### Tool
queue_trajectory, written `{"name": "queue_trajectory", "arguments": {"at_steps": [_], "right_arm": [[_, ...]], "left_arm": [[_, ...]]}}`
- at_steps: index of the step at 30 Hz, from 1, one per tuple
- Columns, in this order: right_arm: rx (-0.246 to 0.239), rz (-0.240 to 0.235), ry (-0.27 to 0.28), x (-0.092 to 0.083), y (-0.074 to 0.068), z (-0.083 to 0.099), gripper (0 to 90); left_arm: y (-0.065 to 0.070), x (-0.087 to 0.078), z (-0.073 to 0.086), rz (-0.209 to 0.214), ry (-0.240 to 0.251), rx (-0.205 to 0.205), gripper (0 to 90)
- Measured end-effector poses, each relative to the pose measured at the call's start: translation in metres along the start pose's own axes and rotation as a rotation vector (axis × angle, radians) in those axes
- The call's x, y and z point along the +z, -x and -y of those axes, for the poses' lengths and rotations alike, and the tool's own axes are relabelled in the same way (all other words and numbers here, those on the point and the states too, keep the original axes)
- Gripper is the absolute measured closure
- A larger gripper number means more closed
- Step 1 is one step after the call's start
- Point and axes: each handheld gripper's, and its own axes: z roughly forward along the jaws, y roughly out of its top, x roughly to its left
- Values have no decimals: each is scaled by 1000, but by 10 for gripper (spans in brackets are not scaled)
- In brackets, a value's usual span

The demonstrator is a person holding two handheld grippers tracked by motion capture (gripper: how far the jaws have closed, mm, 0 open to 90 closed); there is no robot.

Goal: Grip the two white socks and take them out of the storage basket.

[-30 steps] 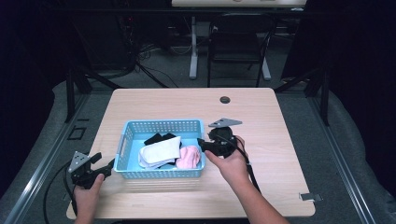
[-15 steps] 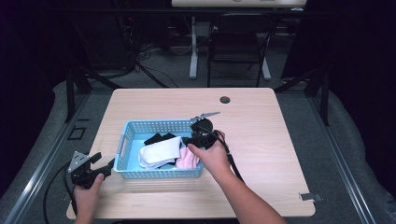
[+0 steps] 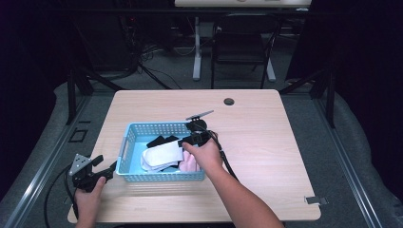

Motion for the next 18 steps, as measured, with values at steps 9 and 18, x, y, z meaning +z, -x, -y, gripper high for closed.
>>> {"name": "queue_trajectory", "arguments": {"at_steps": [9,18], "right_arm": [[97,-13,-111,23,7,-4,610],[126,-28,-207,39,6,-1,679]], "left_arm": [[0,0,0,3,0,-1,245],[0,0,0,3,0,-1,246]]}}
